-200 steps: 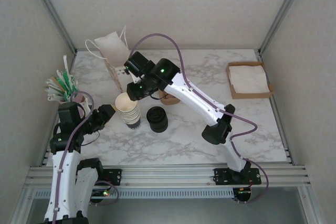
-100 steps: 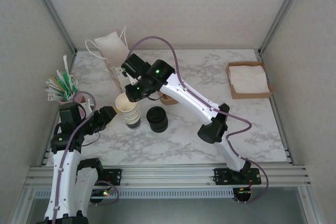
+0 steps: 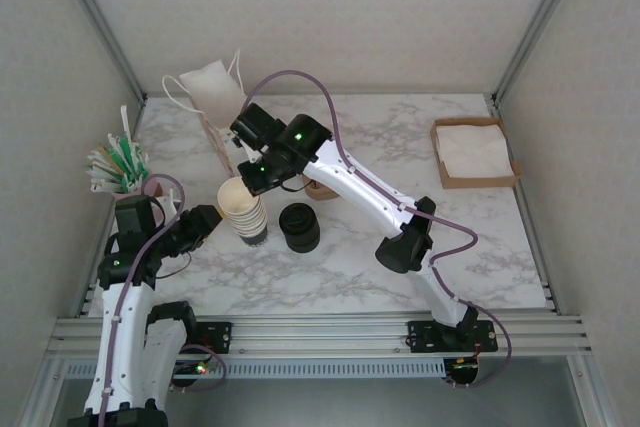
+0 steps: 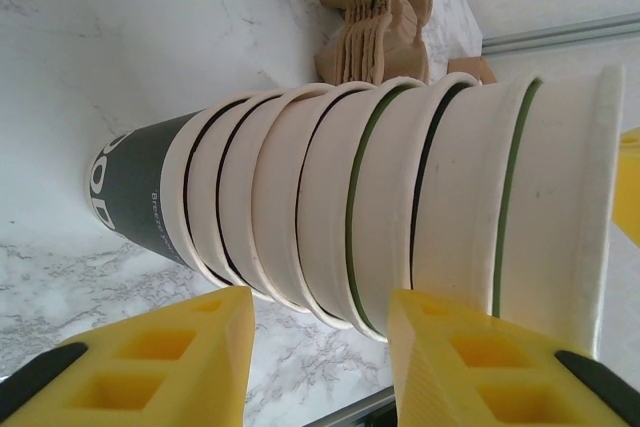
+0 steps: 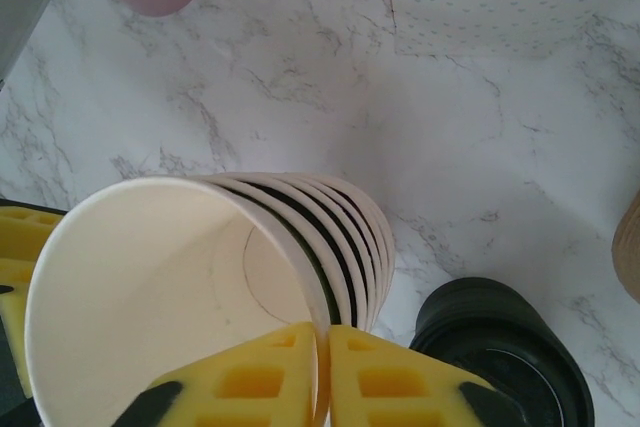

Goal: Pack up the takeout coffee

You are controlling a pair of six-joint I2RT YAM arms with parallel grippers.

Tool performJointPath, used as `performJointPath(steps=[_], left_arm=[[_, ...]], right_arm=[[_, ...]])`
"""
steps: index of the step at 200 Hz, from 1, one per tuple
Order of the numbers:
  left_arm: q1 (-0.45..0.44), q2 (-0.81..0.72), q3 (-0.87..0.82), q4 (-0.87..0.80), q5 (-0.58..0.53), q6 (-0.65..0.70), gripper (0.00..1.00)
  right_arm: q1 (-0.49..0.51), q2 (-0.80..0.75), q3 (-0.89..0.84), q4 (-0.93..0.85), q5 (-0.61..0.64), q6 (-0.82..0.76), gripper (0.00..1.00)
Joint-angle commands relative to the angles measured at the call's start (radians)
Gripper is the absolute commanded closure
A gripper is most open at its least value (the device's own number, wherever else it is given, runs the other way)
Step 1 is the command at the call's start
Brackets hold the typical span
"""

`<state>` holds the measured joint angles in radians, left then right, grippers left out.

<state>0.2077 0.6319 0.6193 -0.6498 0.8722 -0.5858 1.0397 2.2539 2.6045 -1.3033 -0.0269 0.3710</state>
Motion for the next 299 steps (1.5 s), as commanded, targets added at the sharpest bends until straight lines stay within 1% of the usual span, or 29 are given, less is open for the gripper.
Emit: performJointPath(steps=[1,43,155,246,266,299], left_arm=[[0.012,-0.003,-0.009,0.0,0.022,0.027,0.61],[0.012,-0.003,-0.009,-0.004,0.018,0.037,0.61],[0.012,0.02,0.0,0.003,0.02,0.053,0.6],[0.012,0.032,0.033,-0.002,0.008,0.053,0.57],[0.012,0.024,0.047,-0.003,0.005,0.047,0.56],[0.012,0.03,0.118,-0.034,-0.022,0.054,0.5]], right_arm=[[0.006,0.008,0.039,-0.022,-0.006,0.005,0.93],[0.003,-0.01,0.04,-0.011,-0.009,0.016,1.0],[-0.024,-0.064,0.039,0.038,-0.077,0.053,1.0],[-0.043,-0.163,0.039,0.055,-0.068,0.05,1.0],[-0.052,-0.199,0.04,0.061,-0.065,0.052,1.0],[-0.071,-0.276,0.036,0.049,-0.032,0.046,1.0]])
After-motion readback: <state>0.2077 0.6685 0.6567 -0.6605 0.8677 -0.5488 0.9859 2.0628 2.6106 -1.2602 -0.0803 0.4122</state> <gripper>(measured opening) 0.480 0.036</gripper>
